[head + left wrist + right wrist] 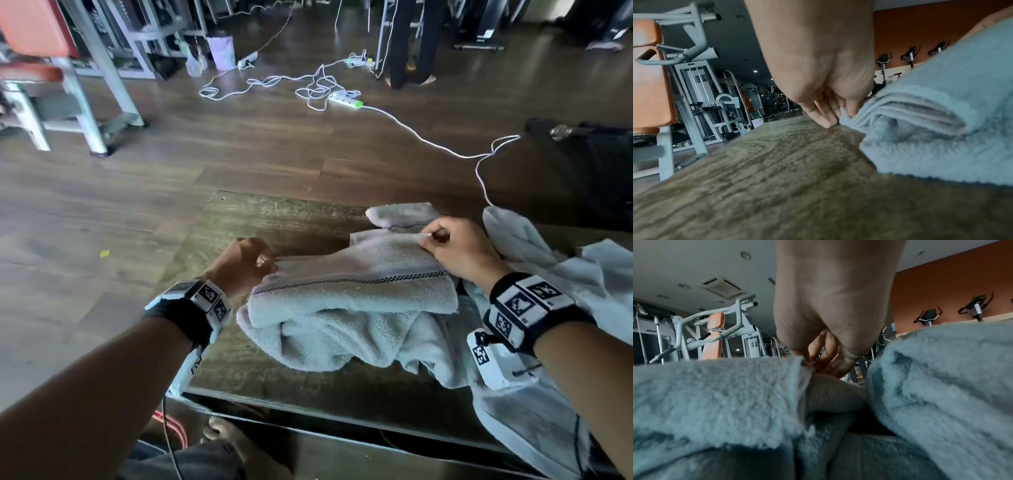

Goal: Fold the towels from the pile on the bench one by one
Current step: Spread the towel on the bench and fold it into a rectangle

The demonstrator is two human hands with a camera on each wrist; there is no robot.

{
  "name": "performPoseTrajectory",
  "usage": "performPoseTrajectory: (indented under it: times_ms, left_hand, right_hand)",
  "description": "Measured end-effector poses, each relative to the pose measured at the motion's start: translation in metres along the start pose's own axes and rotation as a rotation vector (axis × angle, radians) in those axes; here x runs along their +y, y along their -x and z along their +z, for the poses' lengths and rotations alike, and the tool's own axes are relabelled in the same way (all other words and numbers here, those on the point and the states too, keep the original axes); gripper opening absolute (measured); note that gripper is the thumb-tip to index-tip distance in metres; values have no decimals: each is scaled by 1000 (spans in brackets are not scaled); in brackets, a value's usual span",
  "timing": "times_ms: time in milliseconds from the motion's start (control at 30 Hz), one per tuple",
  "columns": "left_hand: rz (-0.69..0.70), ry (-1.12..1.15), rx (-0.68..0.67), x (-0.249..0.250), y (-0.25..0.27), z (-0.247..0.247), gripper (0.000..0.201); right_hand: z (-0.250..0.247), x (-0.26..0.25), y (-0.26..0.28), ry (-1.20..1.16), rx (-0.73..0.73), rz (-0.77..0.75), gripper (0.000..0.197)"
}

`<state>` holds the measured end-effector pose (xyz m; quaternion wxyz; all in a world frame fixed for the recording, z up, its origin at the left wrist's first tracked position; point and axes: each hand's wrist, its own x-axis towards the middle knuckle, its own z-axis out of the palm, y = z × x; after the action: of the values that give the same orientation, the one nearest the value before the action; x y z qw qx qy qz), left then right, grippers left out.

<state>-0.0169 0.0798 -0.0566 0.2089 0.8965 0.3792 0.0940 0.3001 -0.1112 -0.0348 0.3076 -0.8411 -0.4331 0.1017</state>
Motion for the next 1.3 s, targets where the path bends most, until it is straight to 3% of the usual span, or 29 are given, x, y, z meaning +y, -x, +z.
performPoseTrajectory:
  times_ms: [100,267,400,500,567,733,867,967,1300]
  left_hand:
    - [-3,31,14,10,0,-9,8]
    - [101,71,169,27,14,-51,12]
    - [209,68,286,38,32,-92,4]
    - [249,78,315,46,49,-116,16]
    - [283,30,289,52,62,-129,23]
    - [376,-115,212,73,95,-153,13]
    - [322,-97,160,80,112,-161,11]
    - [271,-94,100,81,124,-156,11]
    - [298,59,-10,76,149,-125,12]
  right_hand:
    - [-8,-5,5,-45,79,-30,4]
    - [-42,-21,16,-127,180,-111,4]
    - [-74,-38,38,-157,101,-197,15]
    - [-97,-49,61,-100,68,-249,15]
    - [-110,-56,75,-100,67,-248,12]
    - [-135,-69,102,-96,88,-300,14]
    - [-144,-71,116,-3,52,-384,20]
    - [-145,-70,127,31,23,-399,21]
    - [-119,-50,146,-39,29,-343,25]
